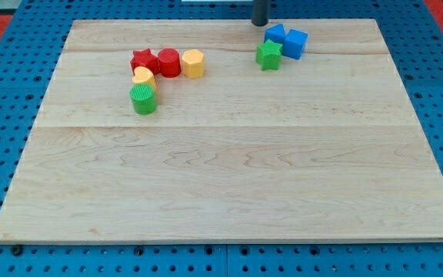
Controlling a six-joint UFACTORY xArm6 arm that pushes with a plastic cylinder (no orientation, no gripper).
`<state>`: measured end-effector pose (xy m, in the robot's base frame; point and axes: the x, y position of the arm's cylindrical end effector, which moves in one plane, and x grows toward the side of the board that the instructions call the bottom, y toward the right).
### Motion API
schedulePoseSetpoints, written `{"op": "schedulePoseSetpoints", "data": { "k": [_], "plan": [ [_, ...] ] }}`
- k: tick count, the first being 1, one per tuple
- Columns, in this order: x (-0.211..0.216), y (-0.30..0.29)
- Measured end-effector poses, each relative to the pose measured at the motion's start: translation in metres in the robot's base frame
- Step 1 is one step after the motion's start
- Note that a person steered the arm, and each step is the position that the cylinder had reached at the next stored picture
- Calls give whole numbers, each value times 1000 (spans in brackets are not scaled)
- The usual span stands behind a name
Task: Push blue cube towards green circle
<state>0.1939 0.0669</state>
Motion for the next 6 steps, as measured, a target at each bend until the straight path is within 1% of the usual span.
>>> {"op": "schedulePoseSetpoints", "data": {
  "k": [1,3,4,5,6],
  "plan": [
    [27,45],
    [81,95],
    [117,102],
    [137,132],
    [151,134]
  ]
}}
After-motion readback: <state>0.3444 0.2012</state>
